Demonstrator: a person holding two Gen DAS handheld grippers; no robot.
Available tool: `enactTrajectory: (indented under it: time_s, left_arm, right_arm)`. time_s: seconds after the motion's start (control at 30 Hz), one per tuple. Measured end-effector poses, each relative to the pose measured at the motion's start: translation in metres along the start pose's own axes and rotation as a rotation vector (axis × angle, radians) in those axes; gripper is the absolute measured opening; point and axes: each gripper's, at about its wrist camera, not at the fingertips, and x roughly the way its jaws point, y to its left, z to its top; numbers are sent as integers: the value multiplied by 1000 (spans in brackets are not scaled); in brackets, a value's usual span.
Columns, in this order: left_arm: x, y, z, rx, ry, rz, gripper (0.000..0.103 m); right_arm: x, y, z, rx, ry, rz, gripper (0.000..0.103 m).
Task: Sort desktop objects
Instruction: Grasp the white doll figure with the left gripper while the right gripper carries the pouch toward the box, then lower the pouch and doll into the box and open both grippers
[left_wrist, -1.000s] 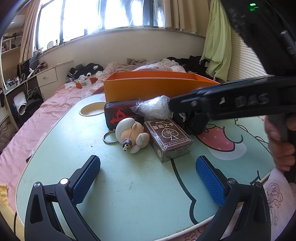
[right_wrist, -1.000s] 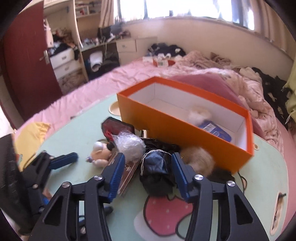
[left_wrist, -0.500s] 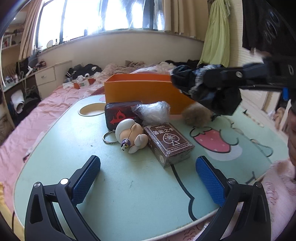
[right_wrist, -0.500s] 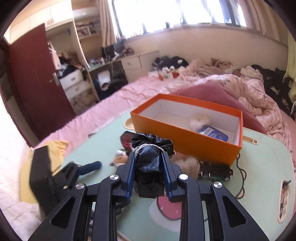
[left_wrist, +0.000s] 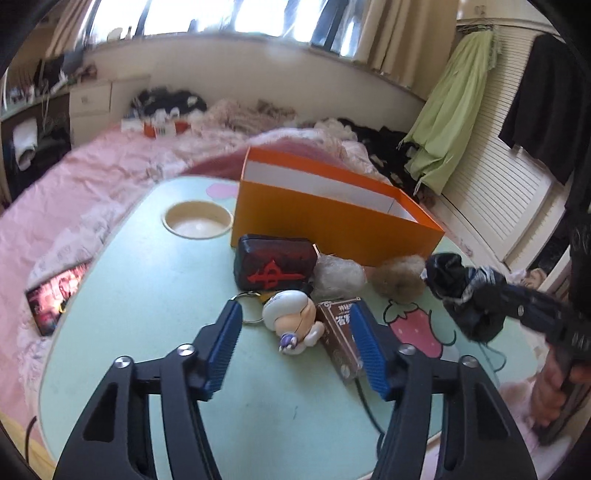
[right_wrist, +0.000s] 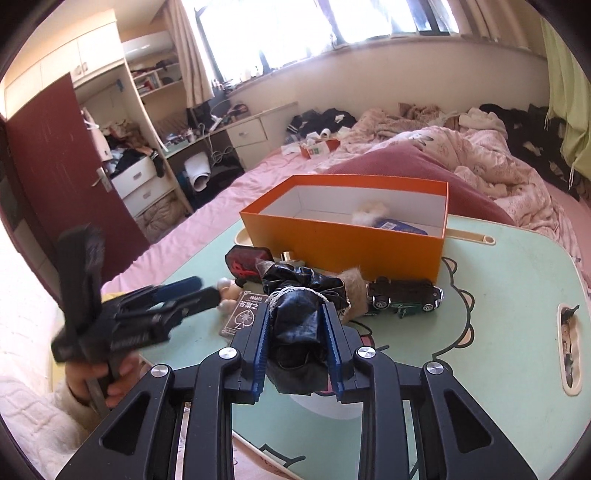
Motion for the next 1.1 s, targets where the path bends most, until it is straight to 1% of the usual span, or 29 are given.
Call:
enactTrajectory:
  time_s: [0.07,0.13,0.17,0.2,0.27,0.43,0.5,0.53,0.7,0.8,0.83,0.87,0.97,1.03,1.1]
  left_arm:
    - [8,1,0,-15,36,15,50]
    - [18,-1,3,-10,61,50,46]
    - [23,-3,4,-8,74,52,38]
    - [28,-4,4,-10,90,46,37]
    - [31,-5,2,-11,96,39,37]
    - [28,-3,-5,5,107,16,38]
    - [27,-10,-9,53,95,50,36]
    - [26,-10,-9,52,91,54,36]
    - [16,-1,-10,5,70,2,36]
    - [-4,-4,-9,22,32,-19,36]
    - [-13,-7,-4,39,7,-20,36]
    - [-19,-9,1,68,-3,-40,36]
    - [-34,-16,31,60,-56,-98,36]
    - [-33,-22,52,63,-81,-104,36]
    - [-29,-31,73,85,-114,-91,36]
  right_arm:
    - [-1,1,0,-2,0,4,26]
    - [-2,0,-1,-2,-4,5,26]
    - [-2,-1,-1,0,-5,6,26]
    - [-3,-2,-2,4,-5,8,26]
    - [-3,-3,-2,12,-3,10,26]
    - [-1,-4,-4,14,5,11,26]
    - [-1,-4,-4,15,3,12,26]
    - [-1,-4,-4,14,2,11,26]
    - [-2,-4,-3,9,-5,1,26]
    - [-5,-4,3,-1,-17,-3,26]
    - [-6,-4,6,-8,-21,-6,26]
    - [-6,-3,11,-17,-26,-8,26]
    - [-6,-1,29,-48,-55,-21,26]
    - [-2,-3,46,-61,-80,-38,26]
    - [8,-6,64,-77,-97,-87,27]
